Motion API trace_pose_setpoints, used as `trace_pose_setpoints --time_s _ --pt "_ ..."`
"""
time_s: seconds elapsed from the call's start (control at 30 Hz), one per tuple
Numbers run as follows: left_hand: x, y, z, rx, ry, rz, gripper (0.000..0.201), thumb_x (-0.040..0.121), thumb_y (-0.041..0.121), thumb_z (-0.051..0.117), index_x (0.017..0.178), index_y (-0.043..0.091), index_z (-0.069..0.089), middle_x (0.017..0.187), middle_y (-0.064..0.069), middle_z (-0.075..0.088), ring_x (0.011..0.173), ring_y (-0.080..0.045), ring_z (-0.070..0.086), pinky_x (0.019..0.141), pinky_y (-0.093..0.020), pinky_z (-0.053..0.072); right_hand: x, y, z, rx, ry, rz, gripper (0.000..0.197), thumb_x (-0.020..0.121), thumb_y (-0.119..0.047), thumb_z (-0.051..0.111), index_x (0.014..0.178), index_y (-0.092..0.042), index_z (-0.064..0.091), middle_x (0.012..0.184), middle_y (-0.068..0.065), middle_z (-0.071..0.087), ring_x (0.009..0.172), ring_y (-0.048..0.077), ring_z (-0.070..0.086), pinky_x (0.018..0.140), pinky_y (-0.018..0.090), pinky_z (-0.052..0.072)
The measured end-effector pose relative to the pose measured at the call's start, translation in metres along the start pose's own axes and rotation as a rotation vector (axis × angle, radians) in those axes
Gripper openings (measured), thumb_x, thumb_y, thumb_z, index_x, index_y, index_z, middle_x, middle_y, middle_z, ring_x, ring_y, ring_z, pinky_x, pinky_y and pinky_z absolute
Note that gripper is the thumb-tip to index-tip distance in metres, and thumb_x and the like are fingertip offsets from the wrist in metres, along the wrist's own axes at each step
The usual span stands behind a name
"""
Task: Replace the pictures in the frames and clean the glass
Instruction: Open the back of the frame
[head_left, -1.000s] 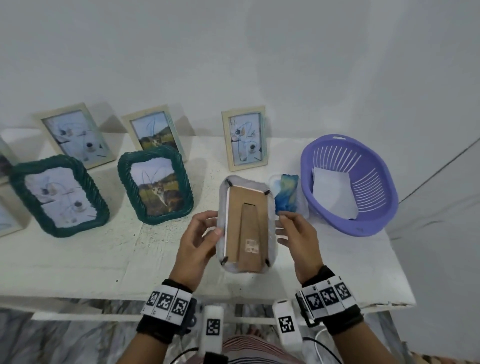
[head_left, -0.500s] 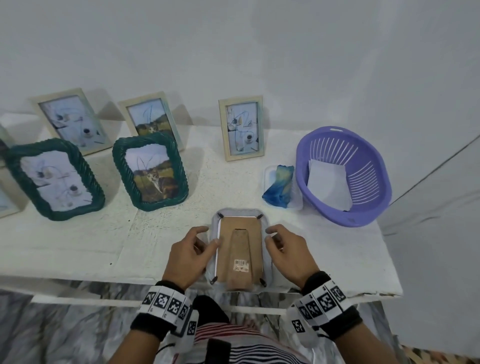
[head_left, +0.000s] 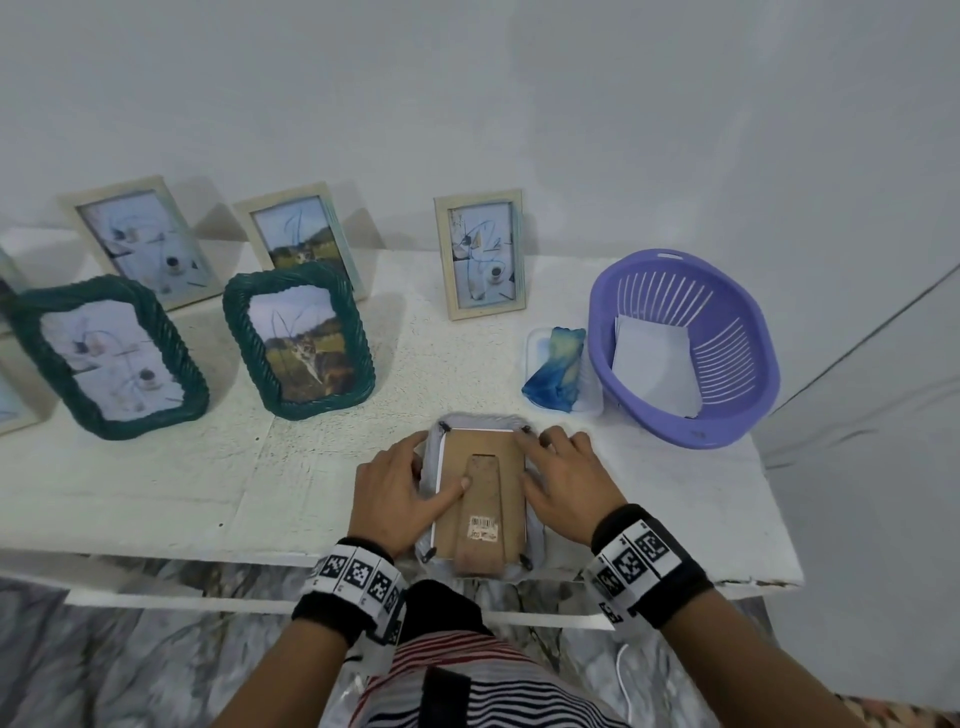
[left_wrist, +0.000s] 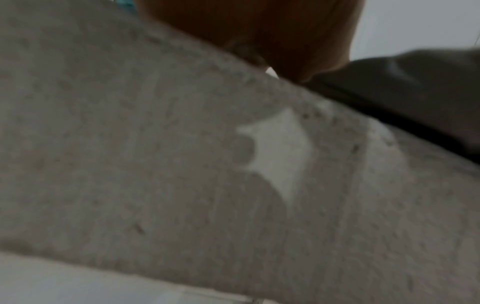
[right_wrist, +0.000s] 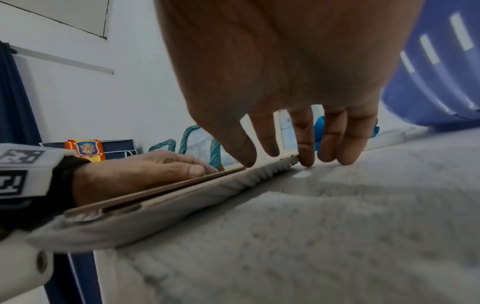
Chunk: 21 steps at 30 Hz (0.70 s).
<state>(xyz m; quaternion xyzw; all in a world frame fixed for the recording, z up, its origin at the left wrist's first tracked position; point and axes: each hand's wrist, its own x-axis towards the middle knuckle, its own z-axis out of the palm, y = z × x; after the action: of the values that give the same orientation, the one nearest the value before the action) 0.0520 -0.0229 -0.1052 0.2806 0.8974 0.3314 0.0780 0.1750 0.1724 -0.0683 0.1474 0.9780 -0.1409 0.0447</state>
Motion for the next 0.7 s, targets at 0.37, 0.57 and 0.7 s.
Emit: trace_pose_setpoints --time_s 0.37,0.57,0.7 --pt "0.002 0.000 0.005 0.066 -0.021 -0.042 0.083 0.064 0.083 0.054 0.125 0.027 0.053 0.096 0.008 0.066 0.091 -0.018 0.063 0.086 -0.042 0.049 -0.003 -0.009 -0.001 -0.006 -0.026 0.054 0.061 0.088 -0.042 0.022 0.137 -0.012 0.043 0.119 0.011 0.051 0.099 0.031 0.043 0.083 0.041 0.044" --pt "0.003 0.002 0.004 0.170 -0.056 0.013 0.088 0.077 0.073 0.056 0.151 0.038 0.023 0.108 0.001 0.066 0.103 -0.022 0.061 0.091 -0.040 0.044 -0.006 -0.008 0.003 0.037 -0.025 0.041 0.064 0.087 -0.050 0.026 0.142 -0.020 0.035 0.118 0.010 0.050 0.098 0.029 0.041 0.085 0.041 0.042" --pt "0.001 0.008 0.003 0.392 -0.084 0.092 0.074 0.081 0.072 0.031 0.150 0.047 0.025 0.097 0.000 0.058 0.098 -0.022 0.056 0.085 -0.037 0.040 -0.013 -0.013 0.004 0.018 -0.069 -0.002 0.062 0.088 -0.056 0.040 0.145 -0.035 0.029 0.126 0.013 0.041 0.105 0.028 0.037 0.089 0.039 0.038"
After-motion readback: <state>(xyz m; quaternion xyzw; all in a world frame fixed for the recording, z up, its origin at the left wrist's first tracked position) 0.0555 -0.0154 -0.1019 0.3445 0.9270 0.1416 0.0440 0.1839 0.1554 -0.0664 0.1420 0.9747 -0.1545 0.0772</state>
